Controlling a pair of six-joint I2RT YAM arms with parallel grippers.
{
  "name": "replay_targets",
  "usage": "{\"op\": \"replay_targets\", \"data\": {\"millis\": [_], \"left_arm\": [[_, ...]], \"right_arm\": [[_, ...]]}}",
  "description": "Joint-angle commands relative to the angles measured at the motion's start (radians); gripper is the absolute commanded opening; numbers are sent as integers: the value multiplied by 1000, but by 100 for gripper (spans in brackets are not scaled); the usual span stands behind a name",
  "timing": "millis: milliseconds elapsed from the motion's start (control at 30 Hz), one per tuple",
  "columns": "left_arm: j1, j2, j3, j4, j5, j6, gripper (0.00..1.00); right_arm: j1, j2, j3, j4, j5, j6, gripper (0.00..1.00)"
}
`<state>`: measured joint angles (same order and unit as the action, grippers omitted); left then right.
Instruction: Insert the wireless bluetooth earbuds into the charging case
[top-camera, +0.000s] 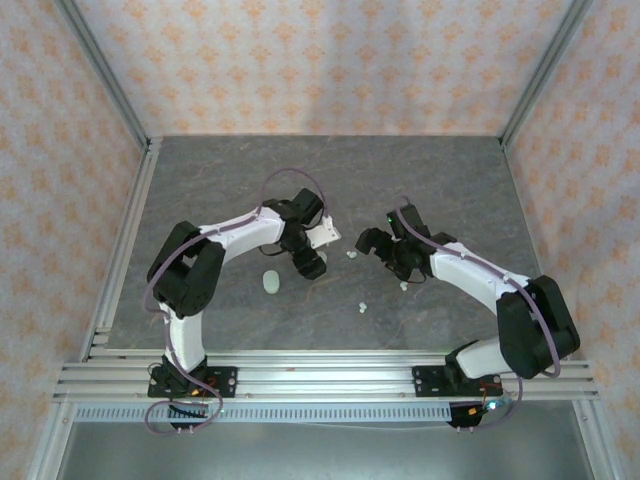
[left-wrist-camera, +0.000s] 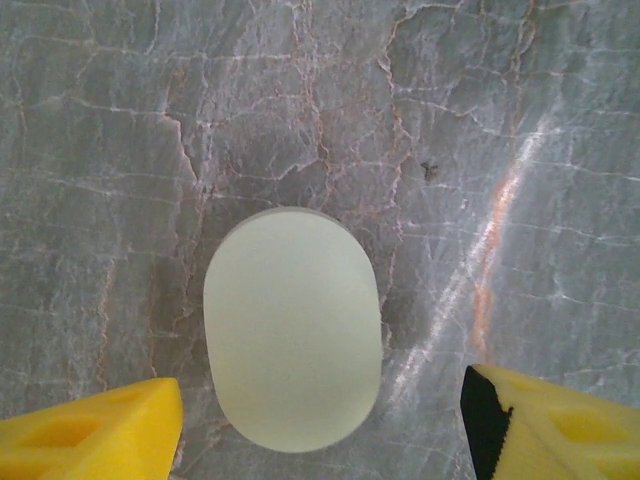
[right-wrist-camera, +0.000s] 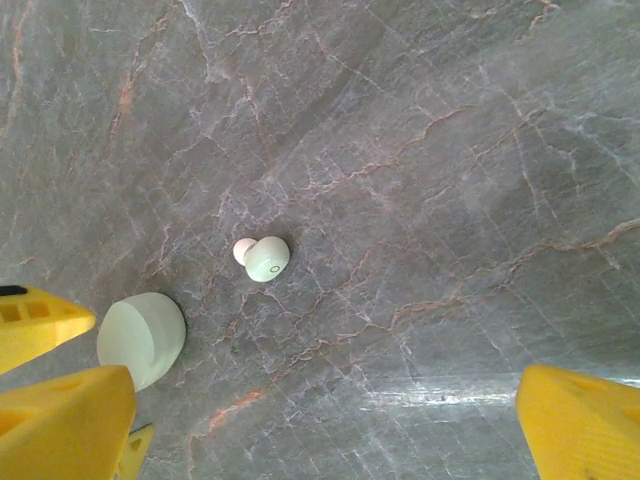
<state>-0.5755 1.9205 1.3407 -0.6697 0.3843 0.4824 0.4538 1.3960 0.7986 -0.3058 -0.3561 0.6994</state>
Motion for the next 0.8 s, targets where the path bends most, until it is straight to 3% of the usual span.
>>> {"op": "replay_targets", "data": {"millis": [0, 333, 433, 567, 767], "left_arm": [[-26, 37, 45, -46, -39, 39, 73], [-47, 80, 64, -86, -108, 58, 64], [-48, 88, 71, -90, -114, 56, 56], [-47, 71, 66, -88, -89, 50, 37], [-47, 27, 70, -84, -42, 27, 30]], "right_arm": [[4, -28, -15, 22, 15, 25, 98], [4, -46, -24, 38, 8, 41, 99], [3, -65, -31, 39, 14, 45, 99], [-6, -112, -52, 48, 13, 65, 99], [-62, -235, -131, 112, -52, 142, 95]]}}
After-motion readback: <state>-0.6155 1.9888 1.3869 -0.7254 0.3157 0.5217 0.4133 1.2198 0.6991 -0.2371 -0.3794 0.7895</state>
